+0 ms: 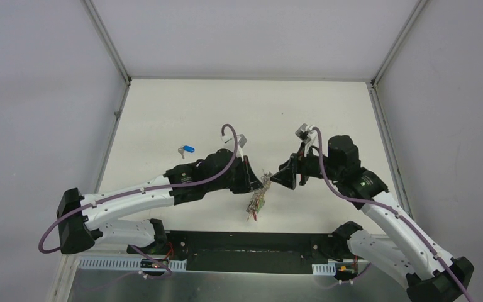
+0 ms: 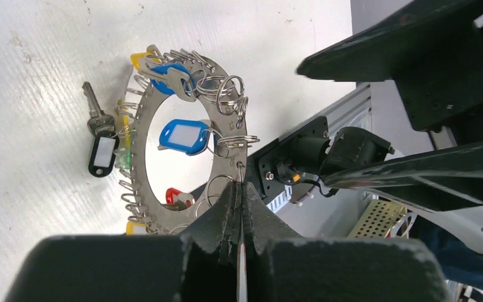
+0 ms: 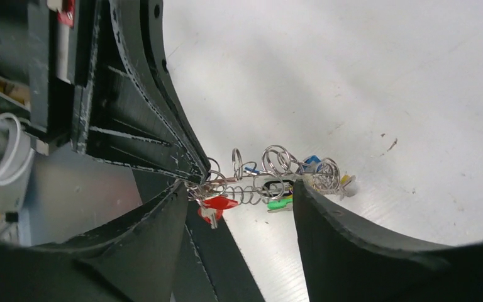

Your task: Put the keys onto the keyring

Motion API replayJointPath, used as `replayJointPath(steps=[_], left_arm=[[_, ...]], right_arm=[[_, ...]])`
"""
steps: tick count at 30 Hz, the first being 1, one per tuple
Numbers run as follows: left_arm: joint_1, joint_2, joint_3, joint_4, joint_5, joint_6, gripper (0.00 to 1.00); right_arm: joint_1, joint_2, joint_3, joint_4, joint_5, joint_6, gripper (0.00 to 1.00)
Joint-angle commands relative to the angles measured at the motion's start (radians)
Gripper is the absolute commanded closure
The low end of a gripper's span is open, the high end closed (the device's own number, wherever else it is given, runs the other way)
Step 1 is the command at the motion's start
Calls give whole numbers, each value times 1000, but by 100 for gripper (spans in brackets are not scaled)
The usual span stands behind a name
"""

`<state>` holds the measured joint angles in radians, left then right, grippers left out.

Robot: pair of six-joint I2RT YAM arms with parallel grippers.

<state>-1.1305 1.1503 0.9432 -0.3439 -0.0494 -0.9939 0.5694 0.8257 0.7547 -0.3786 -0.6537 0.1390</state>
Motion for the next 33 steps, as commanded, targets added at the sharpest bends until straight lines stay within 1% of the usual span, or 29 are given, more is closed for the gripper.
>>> replayJointPath(steps=[1,4,6,9,10,12,15,18,20,23,27,29,33], left_arm=[[9,-59,-37,152,-33,-108,100],[11,-90,-90,224,-62,-170,100],[10,-113,-135,291,-83,-213,100],[10,-139,-188,372,-118,-256,100],[11,-148,-198,384,-132,-262,100],[11,-157,-220,410,-149,-276,100],[12,-162,-239,428,-157,-294,100],[12,-160,-245,429,-152,-298,100],[14,-154,-243,418,-144,-292,100],[19,-139,-219,367,-121,-255,100],[26,-102,-131,215,-84,-137,100],[28,-72,-76,142,-53,-41,100],[39,-19,3,46,2,110,100]], right_arm=[[5,-63,-15,60,148,288,36],[4,-99,-64,89,174,504,39],[4,-118,-103,120,167,648,44],[4,-145,-180,218,148,857,54],[4,-154,-212,244,141,916,55],[4,-170,-268,349,125,1044,57],[7,-173,-312,410,109,1123,57],[7,-160,-313,416,75,1119,57],[7,-157,-301,392,64,1087,57],[7,-166,-247,265,95,987,54],[7,-170,-162,111,114,803,53],[8,-160,-125,44,115,712,48],[8,-151,-77,-22,124,543,44]])
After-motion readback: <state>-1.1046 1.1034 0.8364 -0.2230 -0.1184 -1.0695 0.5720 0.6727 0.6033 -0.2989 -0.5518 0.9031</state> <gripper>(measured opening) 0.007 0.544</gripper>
